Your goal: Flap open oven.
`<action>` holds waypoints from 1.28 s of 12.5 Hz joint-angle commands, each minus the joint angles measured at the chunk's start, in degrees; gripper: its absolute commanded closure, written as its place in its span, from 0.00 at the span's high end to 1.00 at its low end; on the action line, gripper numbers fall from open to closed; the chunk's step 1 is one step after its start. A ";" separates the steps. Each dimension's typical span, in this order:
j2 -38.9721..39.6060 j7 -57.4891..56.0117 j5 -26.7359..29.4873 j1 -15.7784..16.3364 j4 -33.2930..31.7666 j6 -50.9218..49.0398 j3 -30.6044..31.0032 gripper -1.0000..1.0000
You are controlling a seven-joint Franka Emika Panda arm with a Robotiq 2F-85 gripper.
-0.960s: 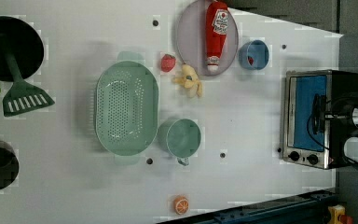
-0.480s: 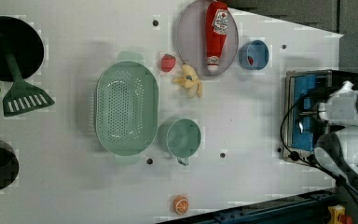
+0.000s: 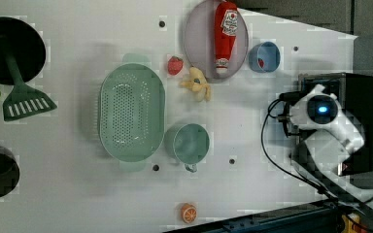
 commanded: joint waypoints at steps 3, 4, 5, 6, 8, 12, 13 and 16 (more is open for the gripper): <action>7.26 9.02 -2.54 3.94 2.76 -0.77 -0.85 0.17; 8.90 10.10 -2.55 4.30 3.70 -0.88 -0.85 0.17; 10.37 11.01 -2.55 4.46 4.41 -0.88 -0.86 0.17; 11.45 11.59 -2.53 4.47 4.85 -0.71 -0.90 0.17; 12.62 11.61 -2.47 4.46 5.10 1.33 -0.94 0.17; 10.52 12.08 -0.40 4.42 6.06 4.72 -1.05 0.17; 8.57 12.08 3.26 4.39 6.10 6.38 -1.04 0.17; -0.18 12.08 23.41 4.21 5.98 4.66 -1.13 0.17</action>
